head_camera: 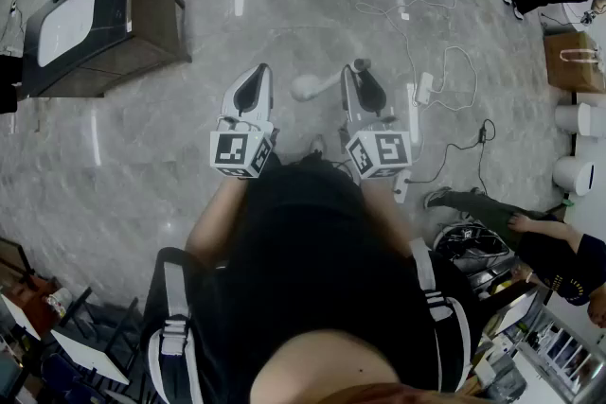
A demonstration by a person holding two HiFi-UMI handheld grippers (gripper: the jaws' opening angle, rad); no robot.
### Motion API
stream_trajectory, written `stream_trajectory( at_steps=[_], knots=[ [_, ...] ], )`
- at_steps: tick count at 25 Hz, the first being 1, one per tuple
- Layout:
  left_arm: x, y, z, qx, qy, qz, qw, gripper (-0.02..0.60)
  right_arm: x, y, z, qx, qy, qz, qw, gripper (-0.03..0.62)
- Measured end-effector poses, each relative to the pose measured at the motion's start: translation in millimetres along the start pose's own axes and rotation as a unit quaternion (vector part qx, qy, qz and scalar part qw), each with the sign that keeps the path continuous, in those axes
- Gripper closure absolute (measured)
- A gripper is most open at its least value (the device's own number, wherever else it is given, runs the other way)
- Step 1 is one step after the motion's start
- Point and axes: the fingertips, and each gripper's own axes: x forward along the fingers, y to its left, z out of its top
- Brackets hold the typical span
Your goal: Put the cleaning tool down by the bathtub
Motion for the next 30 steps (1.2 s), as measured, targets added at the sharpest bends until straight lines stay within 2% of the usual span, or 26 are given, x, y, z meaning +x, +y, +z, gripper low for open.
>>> stream_trajectory(
  at_steps=[14,25,30],
  knots=[
    [-2,18,4,-0.001,-0.001,-0.007,1.0,0.572,8,8,-3,-0.004,0.001,-0.015,1.0,0.507],
    [-3,56,12,0.001,-0.009,-0.041,0.9991,0.574,26,21,-4,0.002,-0.013,-0.06,0.998,0.507],
    [5,65,7,-0.006,0.001,-0.041,0.9992,0.574,33,17,-5,0.001,-0.013,-0.072,0.997,0.507]
  ],
)
